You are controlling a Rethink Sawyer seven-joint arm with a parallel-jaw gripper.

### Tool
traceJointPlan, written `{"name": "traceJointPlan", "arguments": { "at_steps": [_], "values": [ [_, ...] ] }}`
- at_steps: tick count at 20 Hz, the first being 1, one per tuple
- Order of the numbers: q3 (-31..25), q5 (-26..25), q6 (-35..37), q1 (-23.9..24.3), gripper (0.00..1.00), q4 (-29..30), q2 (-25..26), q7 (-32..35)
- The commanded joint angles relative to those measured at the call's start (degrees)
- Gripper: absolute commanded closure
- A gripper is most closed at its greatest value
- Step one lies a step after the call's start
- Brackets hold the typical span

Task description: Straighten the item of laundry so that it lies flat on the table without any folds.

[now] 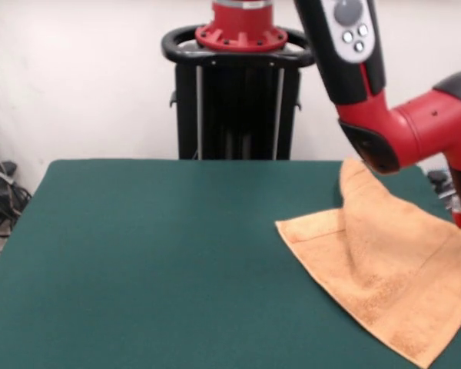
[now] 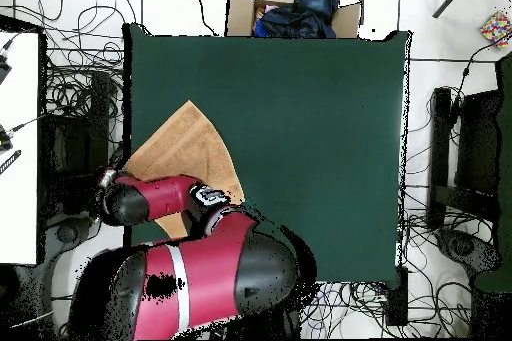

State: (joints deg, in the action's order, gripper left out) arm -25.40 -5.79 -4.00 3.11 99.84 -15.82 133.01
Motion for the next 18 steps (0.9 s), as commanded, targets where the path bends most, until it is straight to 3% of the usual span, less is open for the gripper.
{"name": "traceJointPlan", "arguments": {
  "at_steps": [1,3,6,8,11,13,15,18],
  "values": [
    [-4.5,5.5,-1.5,-4.6,1.0,-4.0,9.9,10.2],
    [-3.5,6.6,0.4,-5.0,1.0,-3.3,9.0,9.4],
    [1.6,8.4,10.4,-6.2,1.0,-1.2,3.9,6.5],
    [9.5,5.5,20.8,-7.2,1.0,1.4,-3.3,1.2],
    [20.4,0.4,30.5,-11.4,1.0,2.4,-9.6,-2.4],
    [24.8,0.1,34.6,-13.7,1.0,3.2,-12.3,1.7],
    [17.1,9.9,37.9,-5.9,1.0,10.8,-15.1,13.0],
    [10.9,17.9,38.9,-1.1,1.0,17.1,-19.5,17.8]
  ]
}}
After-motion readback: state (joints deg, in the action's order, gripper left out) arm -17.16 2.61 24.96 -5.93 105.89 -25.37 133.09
